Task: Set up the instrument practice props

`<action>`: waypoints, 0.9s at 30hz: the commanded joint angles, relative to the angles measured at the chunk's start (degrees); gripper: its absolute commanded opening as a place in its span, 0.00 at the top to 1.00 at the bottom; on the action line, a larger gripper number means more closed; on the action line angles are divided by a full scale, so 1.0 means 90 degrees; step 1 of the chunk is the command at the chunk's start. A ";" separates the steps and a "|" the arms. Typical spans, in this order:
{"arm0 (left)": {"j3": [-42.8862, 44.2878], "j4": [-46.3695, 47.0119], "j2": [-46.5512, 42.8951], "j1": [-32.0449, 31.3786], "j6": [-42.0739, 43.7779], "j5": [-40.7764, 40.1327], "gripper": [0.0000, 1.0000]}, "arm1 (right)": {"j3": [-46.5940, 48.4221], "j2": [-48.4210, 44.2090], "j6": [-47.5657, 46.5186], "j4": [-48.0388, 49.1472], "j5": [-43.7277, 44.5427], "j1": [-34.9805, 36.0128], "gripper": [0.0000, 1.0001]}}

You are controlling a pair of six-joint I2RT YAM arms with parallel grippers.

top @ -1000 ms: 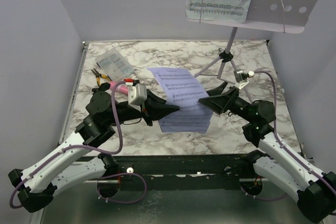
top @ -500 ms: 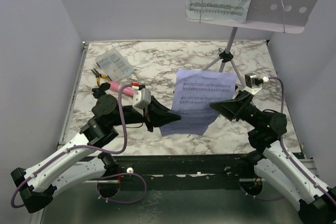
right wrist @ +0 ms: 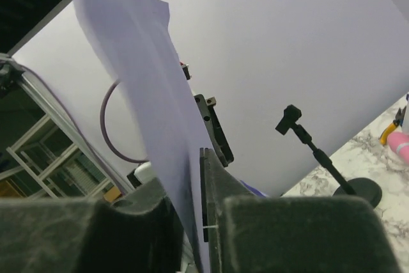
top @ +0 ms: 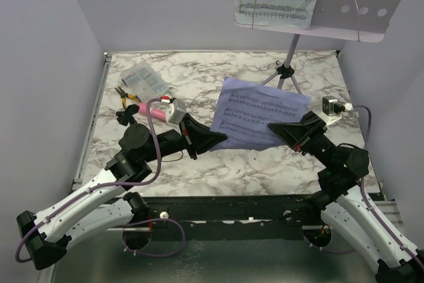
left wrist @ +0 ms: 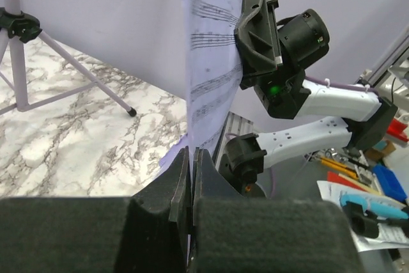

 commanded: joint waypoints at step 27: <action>0.2602 0.0425 0.1951 0.0221 0.0436 -0.0568 1.00 | 0.4290 0.0796 -0.4362 -0.5758 0.2714 0.0020 0.52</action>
